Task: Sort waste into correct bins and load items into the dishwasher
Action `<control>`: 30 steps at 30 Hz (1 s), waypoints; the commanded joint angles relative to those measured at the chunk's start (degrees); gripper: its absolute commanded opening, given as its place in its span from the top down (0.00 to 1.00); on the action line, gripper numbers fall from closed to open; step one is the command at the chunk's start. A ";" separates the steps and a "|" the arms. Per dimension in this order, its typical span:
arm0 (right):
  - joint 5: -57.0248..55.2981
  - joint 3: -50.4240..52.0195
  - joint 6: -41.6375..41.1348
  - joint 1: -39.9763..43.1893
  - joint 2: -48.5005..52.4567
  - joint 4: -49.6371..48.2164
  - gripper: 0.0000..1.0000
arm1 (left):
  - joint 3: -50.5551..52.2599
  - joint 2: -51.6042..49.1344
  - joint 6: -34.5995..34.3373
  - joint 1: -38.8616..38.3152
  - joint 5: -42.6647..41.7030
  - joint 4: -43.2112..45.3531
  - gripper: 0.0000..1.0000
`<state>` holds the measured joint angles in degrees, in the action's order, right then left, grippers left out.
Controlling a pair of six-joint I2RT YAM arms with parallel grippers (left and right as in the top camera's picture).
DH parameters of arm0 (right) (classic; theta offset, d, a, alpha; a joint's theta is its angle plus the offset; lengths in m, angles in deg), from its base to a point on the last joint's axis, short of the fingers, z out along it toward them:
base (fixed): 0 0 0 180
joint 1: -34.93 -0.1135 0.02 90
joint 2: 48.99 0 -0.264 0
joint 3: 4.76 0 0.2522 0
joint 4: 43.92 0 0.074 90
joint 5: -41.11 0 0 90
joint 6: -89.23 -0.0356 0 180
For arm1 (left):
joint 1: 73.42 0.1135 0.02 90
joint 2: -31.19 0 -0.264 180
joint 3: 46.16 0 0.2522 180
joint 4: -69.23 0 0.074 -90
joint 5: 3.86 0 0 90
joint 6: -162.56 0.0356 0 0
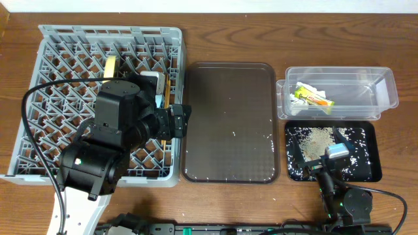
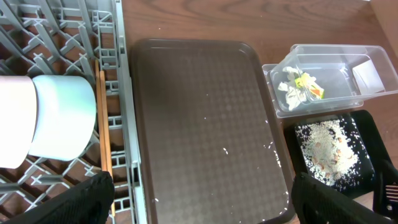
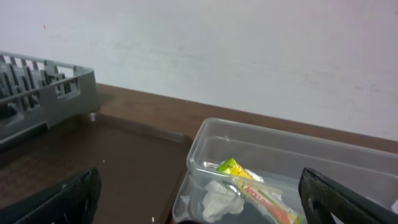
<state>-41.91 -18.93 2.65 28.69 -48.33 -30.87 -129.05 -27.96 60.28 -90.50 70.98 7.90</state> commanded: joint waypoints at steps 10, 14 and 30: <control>-0.57 0.09 0.50 0.28 -0.11 4.39 0.01 | -0.46 -0.07 -0.72 -0.09 -0.87 0.02 0.08; -0.57 0.09 0.50 0.28 -0.07 4.37 0.01 | -0.46 -0.07 -0.72 -0.09 -0.87 0.00 0.08; -0.57 0.09 0.50 0.28 -0.02 4.37 0.01 | 5.33 7.02 2.62 0.09 18.82 3.10 0.08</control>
<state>-42.11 -18.93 2.65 28.69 -48.26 -26.74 -127.84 -25.43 61.38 -90.50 78.13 8.25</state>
